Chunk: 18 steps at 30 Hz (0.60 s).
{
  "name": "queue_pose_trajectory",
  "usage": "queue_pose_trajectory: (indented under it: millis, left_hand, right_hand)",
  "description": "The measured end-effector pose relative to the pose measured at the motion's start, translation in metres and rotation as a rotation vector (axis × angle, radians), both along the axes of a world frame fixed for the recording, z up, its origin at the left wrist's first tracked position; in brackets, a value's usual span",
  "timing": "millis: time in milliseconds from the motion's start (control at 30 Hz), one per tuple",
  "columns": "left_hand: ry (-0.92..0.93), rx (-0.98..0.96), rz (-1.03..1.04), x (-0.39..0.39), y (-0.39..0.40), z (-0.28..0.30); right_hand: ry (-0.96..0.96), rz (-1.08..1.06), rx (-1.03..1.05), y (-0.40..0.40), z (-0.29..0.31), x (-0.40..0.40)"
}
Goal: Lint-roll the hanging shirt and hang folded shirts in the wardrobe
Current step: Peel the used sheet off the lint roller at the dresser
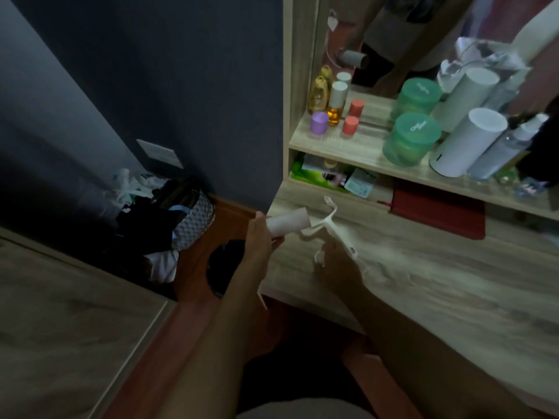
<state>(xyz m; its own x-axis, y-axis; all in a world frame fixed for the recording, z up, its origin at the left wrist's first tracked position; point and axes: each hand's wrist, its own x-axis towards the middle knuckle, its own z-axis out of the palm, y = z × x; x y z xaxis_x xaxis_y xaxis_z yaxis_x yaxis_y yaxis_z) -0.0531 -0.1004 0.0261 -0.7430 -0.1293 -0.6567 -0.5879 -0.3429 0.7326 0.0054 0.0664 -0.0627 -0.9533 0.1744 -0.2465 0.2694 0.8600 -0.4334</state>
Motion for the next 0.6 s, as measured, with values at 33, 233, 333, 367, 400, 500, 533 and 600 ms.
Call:
queue_pose_trajectory:
  millis: [33,233,333,367,400,500,533,600]
  left_hand:
    - [-0.025,0.001,-0.013,0.001,0.0,-0.001]
    - [0.101,0.0,-0.079,0.015,0.006,0.008]
    - [0.12,0.006,-0.086,0.011,0.013,0.01]
    - [0.13,0.009,-0.083,0.009,0.014,0.01]
    - [0.13,0.017,-0.077,0.006,0.017,0.011]
    - [0.073,0.095,-0.021,-0.003,0.025,0.018]
    - [0.057,0.099,-0.011,-0.005,0.028,0.019]
    - [0.028,0.111,0.007,-0.008,0.031,0.019]
  right_hand:
    - [-0.009,-0.034,-0.016,0.001,0.002,0.003]
    - [0.102,-0.437,-0.436,-0.003,0.048,-0.007]
    - [0.216,-0.537,-0.781,-0.003,0.077,-0.017]
    - [0.251,-0.549,-0.865,-0.003,0.086,-0.02]
    - [0.279,-0.566,-0.948,-0.004,0.094,-0.022]
    - [0.303,-0.531,-1.032,-0.011,0.11,-0.025]
    - [0.312,-0.504,-1.019,-0.015,0.113,-0.024]
    - [0.352,-0.489,-1.0,-0.021,0.114,-0.024]
